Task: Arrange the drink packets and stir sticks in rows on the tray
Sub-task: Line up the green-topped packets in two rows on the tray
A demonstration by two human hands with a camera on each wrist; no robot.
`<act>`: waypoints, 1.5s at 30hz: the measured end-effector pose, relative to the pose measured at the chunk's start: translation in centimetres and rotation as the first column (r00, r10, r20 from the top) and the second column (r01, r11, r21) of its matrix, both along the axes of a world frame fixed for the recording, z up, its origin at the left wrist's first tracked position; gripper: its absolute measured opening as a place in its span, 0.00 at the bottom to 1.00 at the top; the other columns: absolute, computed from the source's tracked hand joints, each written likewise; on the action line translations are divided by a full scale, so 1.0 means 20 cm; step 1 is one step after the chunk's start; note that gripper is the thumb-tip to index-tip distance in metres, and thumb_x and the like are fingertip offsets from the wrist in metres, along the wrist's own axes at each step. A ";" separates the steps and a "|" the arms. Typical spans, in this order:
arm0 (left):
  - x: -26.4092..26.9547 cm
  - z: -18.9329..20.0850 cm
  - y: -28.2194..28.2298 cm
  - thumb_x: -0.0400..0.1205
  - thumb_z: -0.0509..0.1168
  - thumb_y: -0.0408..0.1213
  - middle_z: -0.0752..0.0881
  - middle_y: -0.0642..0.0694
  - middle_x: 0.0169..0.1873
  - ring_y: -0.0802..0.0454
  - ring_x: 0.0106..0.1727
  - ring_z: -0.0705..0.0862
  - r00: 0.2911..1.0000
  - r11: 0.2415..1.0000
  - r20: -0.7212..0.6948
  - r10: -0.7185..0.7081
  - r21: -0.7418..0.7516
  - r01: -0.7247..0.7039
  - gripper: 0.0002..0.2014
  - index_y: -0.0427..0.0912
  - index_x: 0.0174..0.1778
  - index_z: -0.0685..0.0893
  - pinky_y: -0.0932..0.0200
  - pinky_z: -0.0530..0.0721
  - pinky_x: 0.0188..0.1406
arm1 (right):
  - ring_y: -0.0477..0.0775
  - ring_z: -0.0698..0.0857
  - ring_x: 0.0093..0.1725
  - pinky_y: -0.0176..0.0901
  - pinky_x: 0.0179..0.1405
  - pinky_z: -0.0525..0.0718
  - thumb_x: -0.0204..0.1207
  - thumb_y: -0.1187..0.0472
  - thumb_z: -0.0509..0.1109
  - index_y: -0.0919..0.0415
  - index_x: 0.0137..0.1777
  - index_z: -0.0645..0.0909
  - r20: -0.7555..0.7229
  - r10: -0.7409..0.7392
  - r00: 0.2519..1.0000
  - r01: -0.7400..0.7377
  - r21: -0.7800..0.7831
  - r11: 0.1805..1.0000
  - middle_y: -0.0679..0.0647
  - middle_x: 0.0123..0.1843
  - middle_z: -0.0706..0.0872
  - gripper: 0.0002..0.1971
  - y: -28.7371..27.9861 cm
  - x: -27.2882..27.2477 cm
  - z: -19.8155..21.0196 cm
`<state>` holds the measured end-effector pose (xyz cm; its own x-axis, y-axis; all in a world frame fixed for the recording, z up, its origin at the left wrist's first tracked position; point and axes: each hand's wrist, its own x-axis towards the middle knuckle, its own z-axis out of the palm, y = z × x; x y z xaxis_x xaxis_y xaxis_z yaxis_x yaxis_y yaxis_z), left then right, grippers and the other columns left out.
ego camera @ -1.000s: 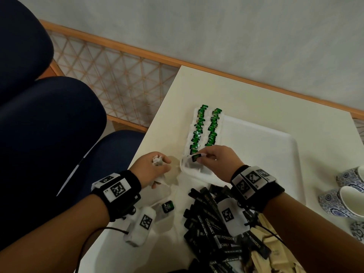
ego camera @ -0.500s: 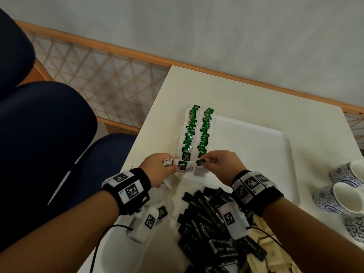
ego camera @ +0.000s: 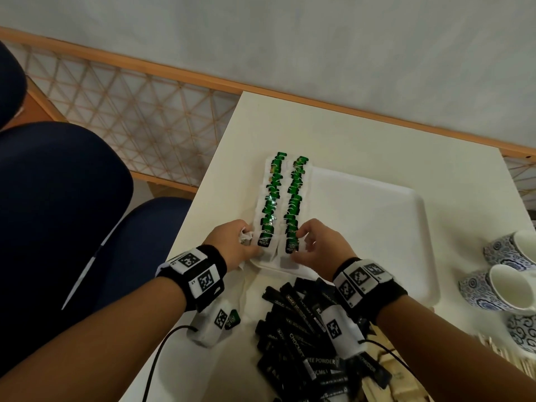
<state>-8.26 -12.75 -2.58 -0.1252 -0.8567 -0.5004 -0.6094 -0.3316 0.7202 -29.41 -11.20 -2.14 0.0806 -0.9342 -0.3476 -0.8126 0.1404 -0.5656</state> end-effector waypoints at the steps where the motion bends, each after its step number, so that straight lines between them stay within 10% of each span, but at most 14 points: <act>1: 0.00 -0.01 0.00 0.71 0.78 0.43 0.82 0.50 0.45 0.53 0.42 0.84 1.000 1.000 0.002 -0.015 0.003 0.015 0.20 0.48 0.54 0.79 0.66 0.82 0.24 | 0.48 0.80 0.39 0.41 0.36 0.79 0.66 0.46 0.79 0.47 0.52 0.70 -0.026 0.023 0.999 -0.023 0.009 1.000 0.46 0.39 0.80 0.22 0.01 0.00 -0.01; 7: 0.00 -0.03 -0.01 0.67 0.80 0.45 0.82 0.50 0.46 0.50 0.45 0.83 0.978 0.989 0.157 -0.134 -0.043 0.142 0.24 0.48 0.53 0.76 0.48 0.87 0.48 | 0.52 0.80 0.35 0.46 0.36 0.83 0.68 0.45 0.76 0.51 0.54 0.65 -0.088 0.058 0.994 -0.060 -0.017 0.998 0.51 0.40 0.83 0.25 0.04 0.05 -0.05; 15: -0.02 -0.01 -0.02 0.70 0.79 0.43 0.81 0.49 0.45 0.49 0.43 0.84 0.988 0.995 0.128 -0.085 -0.044 0.091 0.21 0.47 0.51 0.75 0.47 0.88 0.44 | 0.49 0.79 0.38 0.44 0.40 0.80 0.64 0.41 0.79 0.50 0.54 0.63 -0.096 0.013 0.995 -0.014 -0.012 1.000 0.44 0.40 0.76 0.30 -0.02 0.04 -0.03; 21: 0.09 0.06 0.00 0.77 0.72 0.48 0.83 0.44 0.40 0.51 0.31 0.81 0.983 0.985 -0.099 0.153 -0.065 -0.160 0.15 0.45 0.51 0.79 0.61 0.78 0.24 | 0.38 0.76 0.38 0.35 0.37 0.76 0.66 0.42 0.77 0.47 0.59 0.66 0.009 0.015 1.000 -0.012 -0.233 0.973 0.40 0.46 0.73 0.28 0.02 0.02 0.05; 25: 0.08 0.12 0.04 0.84 0.63 0.46 0.84 0.46 0.34 0.55 0.24 0.80 0.847 0.956 -0.443 0.294 0.140 -0.258 0.14 0.39 0.58 0.79 0.64 0.76 0.20 | 0.38 0.80 0.46 0.32 0.44 0.79 0.65 0.41 0.74 0.45 0.62 0.73 0.204 0.164 0.965 -0.127 -0.183 0.975 0.42 0.54 0.78 0.26 0.04 0.13 0.14; 31: 0.01 0.15 0.07 0.88 0.53 0.42 0.77 0.38 0.31 0.51 0.19 0.74 0.708 0.923 -0.600 0.372 0.319 -0.215 0.16 0.34 0.62 0.76 0.65 0.70 0.16 | 0.42 0.76 0.51 0.23 0.45 0.72 0.59 0.53 0.84 0.48 0.59 0.76 0.226 0.422 0.878 -0.356 -0.281 0.891 0.44 0.59 0.74 0.29 0.09 0.24 0.14; 39: 0.01 0.16 0.10 0.87 0.56 0.45 0.81 0.39 0.37 0.50 0.26 0.79 0.739 0.924 -0.564 0.368 0.314 -0.220 0.13 0.39 0.56 0.78 0.62 0.74 0.20 | 0.39 0.83 0.38 0.29 0.40 0.79 0.73 0.56 0.76 0.48 0.44 0.85 0.299 0.196 0.934 -0.132 -0.220 0.966 0.42 0.41 0.86 0.02 0.08 0.24 0.16; 45: 0.05 0.16 0.12 0.76 0.72 0.35 0.83 0.45 0.31 0.55 0.24 0.76 0.773 0.969 -0.593 0.226 0.219 -0.116 0.08 0.39 0.49 0.83 0.67 0.69 0.14 | 0.35 0.81 0.26 0.27 0.30 0.77 0.76 0.67 0.72 0.53 0.40 0.84 0.558 -0.137 0.818 0.169 -0.006 0.986 0.40 0.26 0.86 0.08 0.05 0.20 0.18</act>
<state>-7.26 -10.39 0.61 -0.3100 -0.8079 -0.5012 0.0171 -0.5318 0.8467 -25.45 -10.25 1.55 0.0985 -0.9664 -0.2375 -0.3308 0.1933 -0.9237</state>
